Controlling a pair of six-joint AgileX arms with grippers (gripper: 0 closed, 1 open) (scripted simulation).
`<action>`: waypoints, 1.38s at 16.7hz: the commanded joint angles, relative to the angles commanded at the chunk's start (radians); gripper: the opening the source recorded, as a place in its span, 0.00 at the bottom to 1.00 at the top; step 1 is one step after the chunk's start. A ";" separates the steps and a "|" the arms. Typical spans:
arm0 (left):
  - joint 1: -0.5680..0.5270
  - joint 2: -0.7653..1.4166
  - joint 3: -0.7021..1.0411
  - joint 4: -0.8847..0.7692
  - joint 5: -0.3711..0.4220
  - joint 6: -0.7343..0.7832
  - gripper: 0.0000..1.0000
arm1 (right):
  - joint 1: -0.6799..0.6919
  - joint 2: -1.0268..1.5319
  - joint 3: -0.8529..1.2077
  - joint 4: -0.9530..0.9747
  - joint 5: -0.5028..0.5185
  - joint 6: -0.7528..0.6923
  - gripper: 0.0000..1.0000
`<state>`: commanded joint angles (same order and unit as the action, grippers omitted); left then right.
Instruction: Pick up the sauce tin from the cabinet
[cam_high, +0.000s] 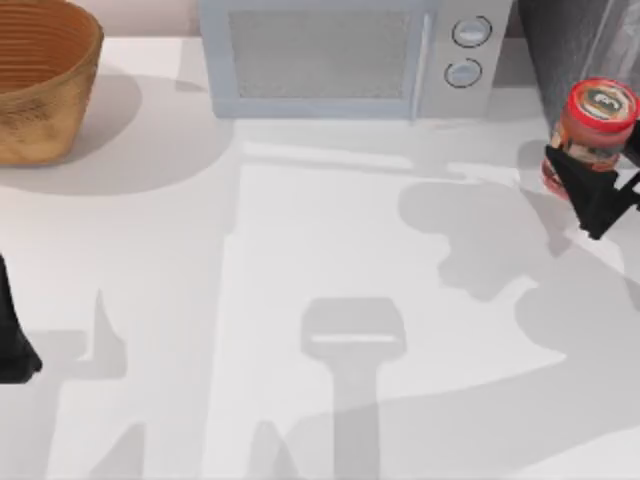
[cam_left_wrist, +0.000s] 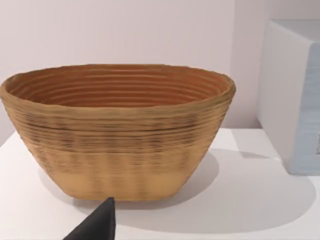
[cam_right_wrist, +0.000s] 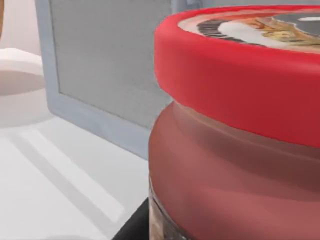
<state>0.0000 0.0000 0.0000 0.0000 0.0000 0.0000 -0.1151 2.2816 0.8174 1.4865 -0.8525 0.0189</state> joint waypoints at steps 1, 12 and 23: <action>0.000 0.000 0.000 0.000 0.000 0.000 1.00 | 0.015 0.018 0.017 -0.003 0.015 0.000 0.00; 0.000 0.000 0.000 0.000 0.000 0.000 1.00 | 0.024 0.028 0.027 -0.005 0.024 0.000 0.53; 0.000 0.000 0.000 0.000 0.000 0.000 1.00 | 0.024 0.028 0.027 -0.005 0.024 0.000 1.00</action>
<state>0.0000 0.0000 0.0000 0.0000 0.0000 0.0000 -0.0912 2.3100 0.8444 1.4813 -0.8286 0.0185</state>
